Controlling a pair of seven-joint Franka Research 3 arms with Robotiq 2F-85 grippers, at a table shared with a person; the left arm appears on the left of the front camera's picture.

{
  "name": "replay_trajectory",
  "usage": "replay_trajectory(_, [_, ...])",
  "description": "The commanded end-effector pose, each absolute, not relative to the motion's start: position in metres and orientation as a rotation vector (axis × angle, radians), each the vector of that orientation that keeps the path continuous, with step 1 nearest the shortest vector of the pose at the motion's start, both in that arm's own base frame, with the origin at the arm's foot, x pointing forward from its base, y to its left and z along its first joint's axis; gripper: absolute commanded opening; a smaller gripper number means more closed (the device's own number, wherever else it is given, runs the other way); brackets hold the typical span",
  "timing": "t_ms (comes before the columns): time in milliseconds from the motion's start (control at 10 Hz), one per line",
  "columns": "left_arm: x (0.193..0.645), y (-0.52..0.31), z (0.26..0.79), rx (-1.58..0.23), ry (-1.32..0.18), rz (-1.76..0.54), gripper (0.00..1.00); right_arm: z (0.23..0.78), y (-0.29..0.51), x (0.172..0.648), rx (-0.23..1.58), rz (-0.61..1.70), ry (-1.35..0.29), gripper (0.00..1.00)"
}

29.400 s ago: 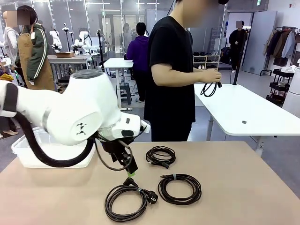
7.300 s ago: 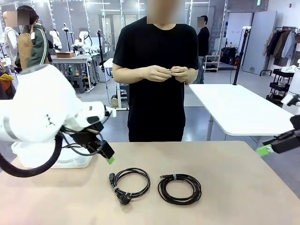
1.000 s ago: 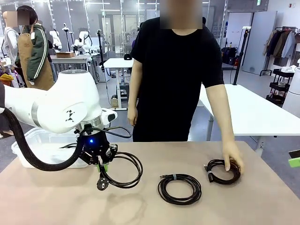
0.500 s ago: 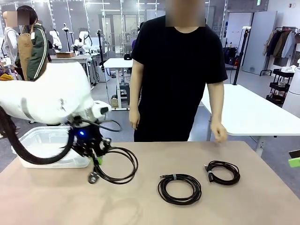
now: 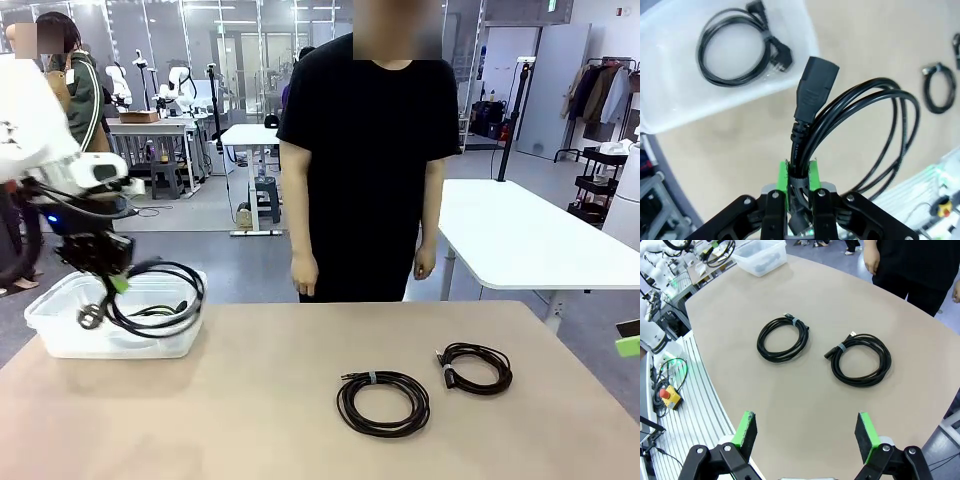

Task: Organize and store the cables.
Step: Place the Power Cable into the Organizing box.

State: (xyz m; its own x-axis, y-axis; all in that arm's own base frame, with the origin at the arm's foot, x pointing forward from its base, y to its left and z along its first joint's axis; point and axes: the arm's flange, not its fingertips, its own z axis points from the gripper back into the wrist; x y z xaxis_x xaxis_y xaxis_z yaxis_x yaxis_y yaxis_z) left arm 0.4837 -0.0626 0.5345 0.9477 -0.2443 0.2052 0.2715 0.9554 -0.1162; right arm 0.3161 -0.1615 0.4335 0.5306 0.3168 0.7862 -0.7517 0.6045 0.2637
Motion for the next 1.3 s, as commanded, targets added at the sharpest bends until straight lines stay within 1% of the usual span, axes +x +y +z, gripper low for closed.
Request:
replay_trajectory(0, [0.52, -0.038, 0.533, -0.197, -0.206, -0.272, 0.19, 0.433, -0.162, 0.318, 0.65, 0.7, -0.786, 1.0])
replay_trajectory(100, [0.534, -0.023, 0.529, -0.189, -0.221, -0.248, 0.19, 0.433, -0.162, 0.318, 0.65, 0.7, -0.786, 1.0])
replay_trajectory(200, [0.549, -0.012, 0.526, -0.212, -0.221, -0.194, 0.19, 0.433, -0.162, 0.318, 0.65, 0.7, -0.786, 1.0])
replay_trajectory(400, [0.581, 0.004, 0.518, -0.194, -0.205, -0.147, 0.19, 0.433, -0.162, 0.318, 0.65, 0.7, -0.786, 1.0])
replay_trajectory(500, [0.595, 0.009, 0.514, -0.177, -0.198, -0.137, 0.19, 0.433, -0.162, 0.318, 0.65, 0.7, -0.786, 1.0])
replay_trajectory(700, [0.624, 0.014, 0.501, -0.201, -0.185, -0.126, 0.19, 0.433, -0.162, 0.318, 0.65, 0.7, -0.786, 1.0])
replay_trajectory(900, [0.643, 0.017, 0.481, -0.128, -0.171, -0.091, 0.19, 0.433, -0.162, 0.318, 0.65, 0.7, -0.786, 1.0])
replay_trajectory(1000, [0.657, 0.018, 0.466, -0.169, -0.183, -0.072, 0.19, 0.433, -0.162, 0.318, 0.65, 0.7, -0.786, 1.0])
replay_trajectory(1200, [0.661, 0.026, 0.451, -0.183, -0.154, -0.046, 0.19, 0.433, -0.162, 0.318, 0.65, 0.7, -0.786, 1.0])
